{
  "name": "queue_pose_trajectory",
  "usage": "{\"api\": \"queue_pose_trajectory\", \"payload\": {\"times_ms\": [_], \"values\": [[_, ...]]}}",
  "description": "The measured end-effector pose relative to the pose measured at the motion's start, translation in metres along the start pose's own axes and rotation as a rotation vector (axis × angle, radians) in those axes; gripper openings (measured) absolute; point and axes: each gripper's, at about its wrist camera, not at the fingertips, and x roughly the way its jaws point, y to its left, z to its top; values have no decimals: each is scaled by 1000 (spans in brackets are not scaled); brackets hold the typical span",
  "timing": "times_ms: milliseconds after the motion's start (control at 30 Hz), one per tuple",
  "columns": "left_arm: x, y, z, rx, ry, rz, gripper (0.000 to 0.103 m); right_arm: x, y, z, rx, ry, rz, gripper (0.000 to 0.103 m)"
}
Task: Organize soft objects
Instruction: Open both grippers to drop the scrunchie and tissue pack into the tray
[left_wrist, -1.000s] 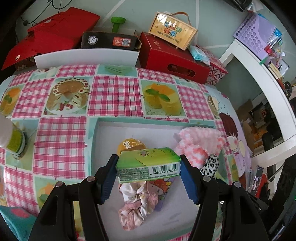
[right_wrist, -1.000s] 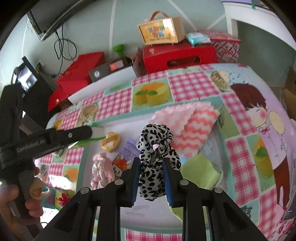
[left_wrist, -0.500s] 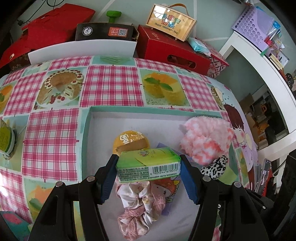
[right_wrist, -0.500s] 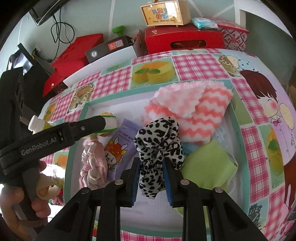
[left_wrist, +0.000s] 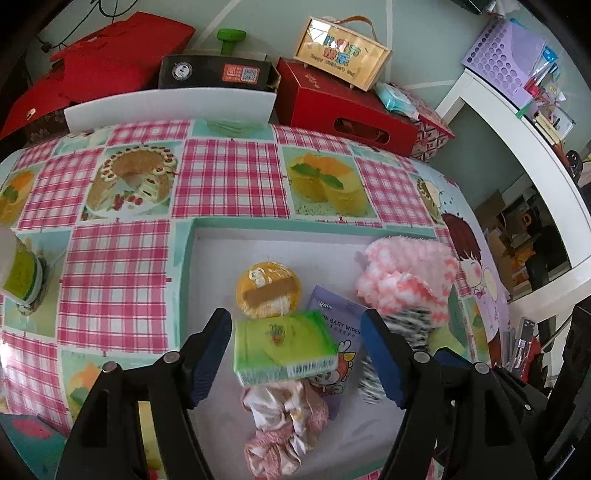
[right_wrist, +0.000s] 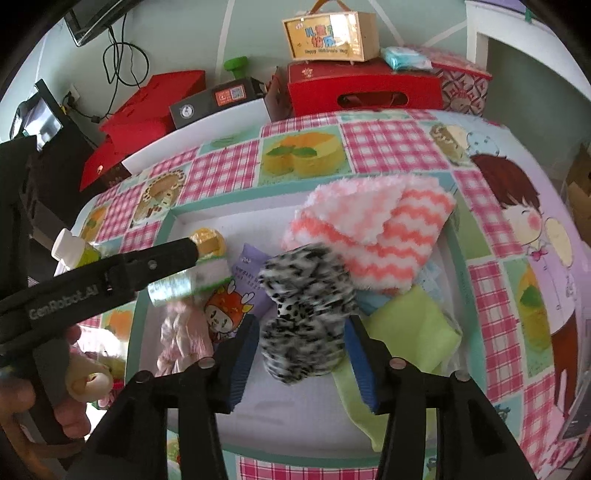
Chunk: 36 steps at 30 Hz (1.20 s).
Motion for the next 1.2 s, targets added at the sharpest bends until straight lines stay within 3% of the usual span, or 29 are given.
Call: {"api": "queue_pose_trajectory", "payload": {"times_ms": [267,333,400,467,667,767,1200], "values": [[-15,5,1,4,-9,47,74,-5,2,0,-7,-9,-11,58],[-15,9,0,1,-8,73,74,-5,1,0,-6,-9,-15,64],[-14,12,0,-1,-10,106,76,-4,1,0,-3,-8,-22,69],[-12,16,0,2,-12,139,87,-3,0,0,-2,-6,-24,72],[-9,26,0,4,-25,201,88,-1,-4,0,9,1,-41,83],[-6,31,-1,6,-28,257,99,-1,-7,0,27,-13,-50,103],[-5,49,-1,-34,-17,286,99,2,-15,0,64,-2,-68,103]]}}
